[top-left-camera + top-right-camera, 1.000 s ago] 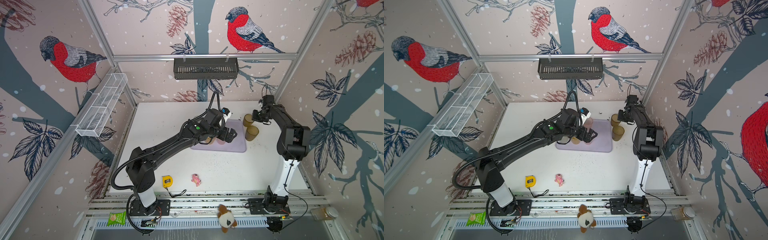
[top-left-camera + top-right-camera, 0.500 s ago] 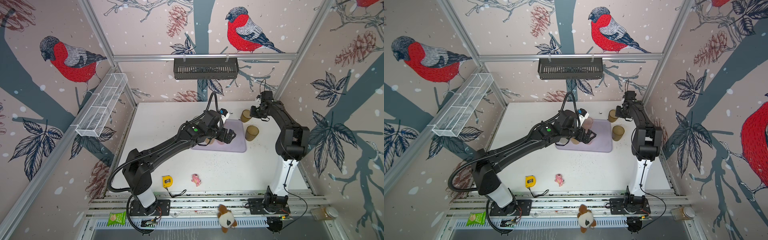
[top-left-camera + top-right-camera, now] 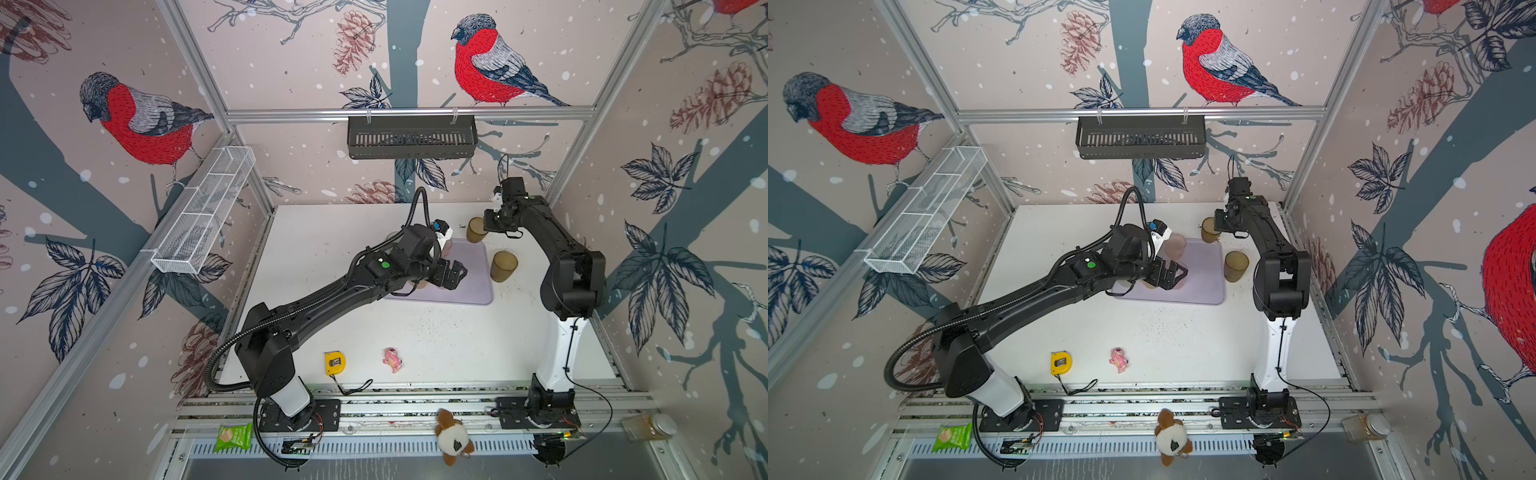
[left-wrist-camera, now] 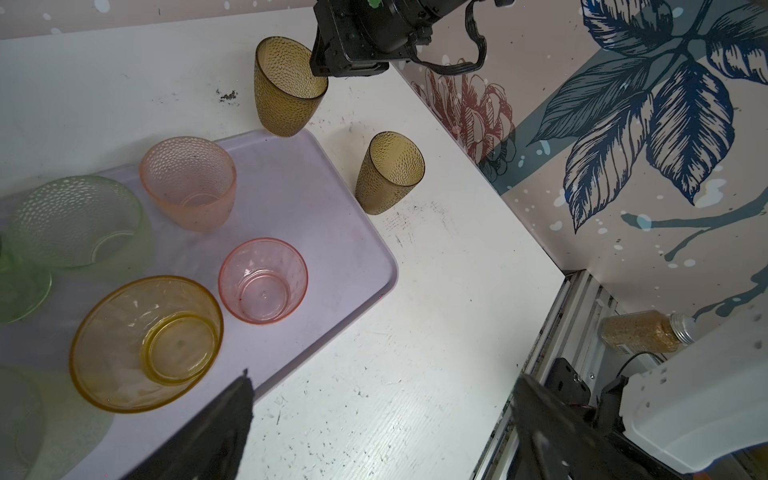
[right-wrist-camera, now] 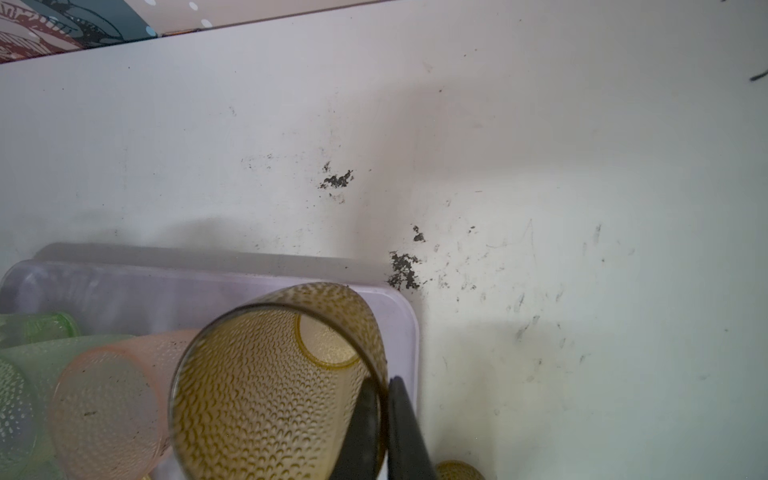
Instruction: Place the glasses into the tray
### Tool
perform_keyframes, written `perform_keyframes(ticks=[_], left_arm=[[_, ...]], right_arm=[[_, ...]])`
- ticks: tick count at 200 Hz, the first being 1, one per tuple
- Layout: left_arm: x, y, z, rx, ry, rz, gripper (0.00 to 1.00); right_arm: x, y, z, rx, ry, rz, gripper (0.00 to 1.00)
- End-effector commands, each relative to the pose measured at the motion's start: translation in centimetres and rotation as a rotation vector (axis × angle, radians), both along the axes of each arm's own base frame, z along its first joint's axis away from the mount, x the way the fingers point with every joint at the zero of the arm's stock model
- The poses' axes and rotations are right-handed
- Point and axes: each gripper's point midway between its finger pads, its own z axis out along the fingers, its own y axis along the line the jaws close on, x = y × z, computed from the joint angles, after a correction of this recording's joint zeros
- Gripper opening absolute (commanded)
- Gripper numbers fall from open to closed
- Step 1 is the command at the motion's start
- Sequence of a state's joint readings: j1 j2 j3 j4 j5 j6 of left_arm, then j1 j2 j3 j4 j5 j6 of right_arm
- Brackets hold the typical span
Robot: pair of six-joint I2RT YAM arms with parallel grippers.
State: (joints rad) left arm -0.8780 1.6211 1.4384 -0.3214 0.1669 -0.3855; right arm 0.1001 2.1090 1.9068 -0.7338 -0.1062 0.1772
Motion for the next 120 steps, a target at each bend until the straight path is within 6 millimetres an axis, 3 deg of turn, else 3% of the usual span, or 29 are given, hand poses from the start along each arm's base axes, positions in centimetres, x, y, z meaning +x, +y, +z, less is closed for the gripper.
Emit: perform_keyframes(ticks=[1, 120], left_arm=[[0.4, 0.5, 0.3, 0.001, -0.017, 0.035, 0.97], [0.3, 1.8, -0.6, 0.025, -0.001, 0.086, 0.97]], right_arm=[[-0.5, 0.7, -0.1, -0.022, 0.012, 0.019, 0.01], [-2.2, 2.2, -1.5, -0.053, 0.056, 0.057, 0.01]])
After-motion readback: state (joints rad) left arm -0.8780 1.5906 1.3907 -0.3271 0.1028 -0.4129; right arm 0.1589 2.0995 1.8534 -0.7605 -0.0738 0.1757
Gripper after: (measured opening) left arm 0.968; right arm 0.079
